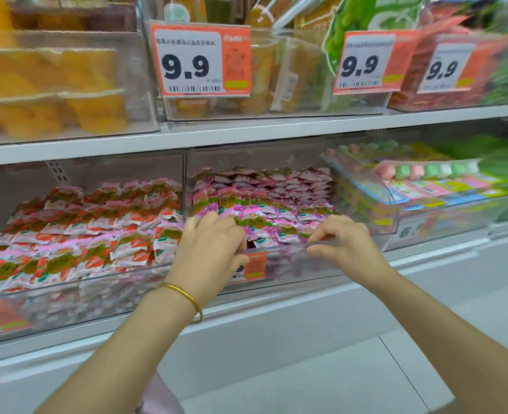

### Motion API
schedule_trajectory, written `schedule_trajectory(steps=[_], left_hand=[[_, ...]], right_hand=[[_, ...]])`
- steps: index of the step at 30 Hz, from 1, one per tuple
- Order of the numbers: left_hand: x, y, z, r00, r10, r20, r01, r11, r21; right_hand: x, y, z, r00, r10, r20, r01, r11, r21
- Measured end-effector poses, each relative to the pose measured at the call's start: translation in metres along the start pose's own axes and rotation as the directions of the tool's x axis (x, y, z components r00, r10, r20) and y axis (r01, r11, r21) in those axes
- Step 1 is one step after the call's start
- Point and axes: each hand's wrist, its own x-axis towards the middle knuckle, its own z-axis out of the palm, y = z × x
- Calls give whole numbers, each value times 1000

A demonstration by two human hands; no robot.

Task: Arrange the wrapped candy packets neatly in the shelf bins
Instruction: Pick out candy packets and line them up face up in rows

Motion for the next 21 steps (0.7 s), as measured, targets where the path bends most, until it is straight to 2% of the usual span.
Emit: schedule_trajectory(steps=[4, 11, 15, 21], left_hand=[[-2, -3, 5, 998, -13, -65, 7, 995, -96], [6, -4, 8, 987, -45, -156, 30, 995, -94], [12, -4, 12, 990, -78, -118, 72, 996, -60], [12, 0, 20, 999, -54, 2, 54, 998, 36]], right_hand=[[5, 5, 4, 999, -21, -44, 24, 997, 71], [27, 2, -8, 998, -48, -51, 53, 993, 102], [31, 3, 1, 999, 3, -37, 1, 995, 101], [24, 12, 3, 999, 43, 29, -45, 997, 67]])
